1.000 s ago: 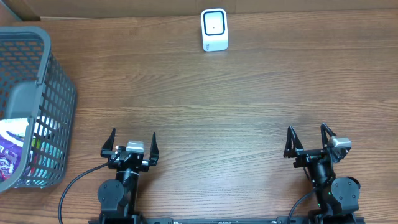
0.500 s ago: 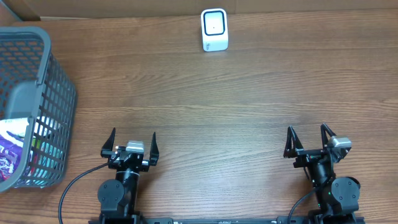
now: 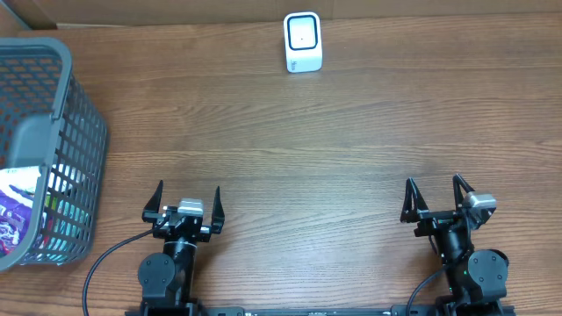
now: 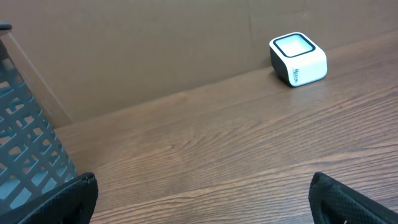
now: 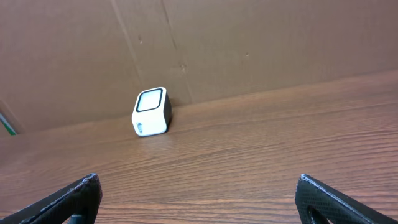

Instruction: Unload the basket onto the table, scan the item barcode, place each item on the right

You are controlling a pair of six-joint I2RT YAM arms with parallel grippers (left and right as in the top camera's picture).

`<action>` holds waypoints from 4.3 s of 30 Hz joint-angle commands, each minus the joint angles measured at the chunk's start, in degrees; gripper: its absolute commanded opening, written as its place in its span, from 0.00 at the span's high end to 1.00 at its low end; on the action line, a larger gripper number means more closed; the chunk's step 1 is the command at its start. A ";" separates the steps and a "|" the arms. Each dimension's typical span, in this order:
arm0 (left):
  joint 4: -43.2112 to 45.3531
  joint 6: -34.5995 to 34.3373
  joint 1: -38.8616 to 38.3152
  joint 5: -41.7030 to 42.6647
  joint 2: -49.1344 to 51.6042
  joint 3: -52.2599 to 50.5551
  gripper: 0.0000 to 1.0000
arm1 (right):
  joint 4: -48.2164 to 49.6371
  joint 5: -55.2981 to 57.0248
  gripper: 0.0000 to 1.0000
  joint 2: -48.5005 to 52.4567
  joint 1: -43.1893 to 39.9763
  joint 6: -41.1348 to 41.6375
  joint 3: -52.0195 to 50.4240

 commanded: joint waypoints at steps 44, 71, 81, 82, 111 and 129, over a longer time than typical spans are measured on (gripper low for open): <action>-19.67 -4.81 0.09 12.76 29.20 37.13 0.00 | -15.17 -7.17 0.00 20.11 0.33 -3.74 30.21; -64.35 -34.29 9.90 -3.19 82.64 108.52 0.00 | -42.07 -24.74 0.00 61.35 0.33 -3.26 66.69; -67.21 -45.07 36.98 -8.07 85.99 109.18 0.00 | -43.67 -23.91 0.00 61.66 0.33 -3.32 66.69; -67.32 -45.07 38.91 -7.30 86.77 108.76 0.00 | -43.67 -23.61 0.00 61.68 0.33 -3.32 66.69; -55.65 -37.66 51.30 -14.60 105.28 87.67 0.27 | -45.40 -23.41 0.00 69.20 0.33 -3.04 66.69; -56.61 -37.70 51.47 -14.88 108.50 85.07 0.96 | -45.57 -23.39 0.00 69.26 0.33 -3.06 66.69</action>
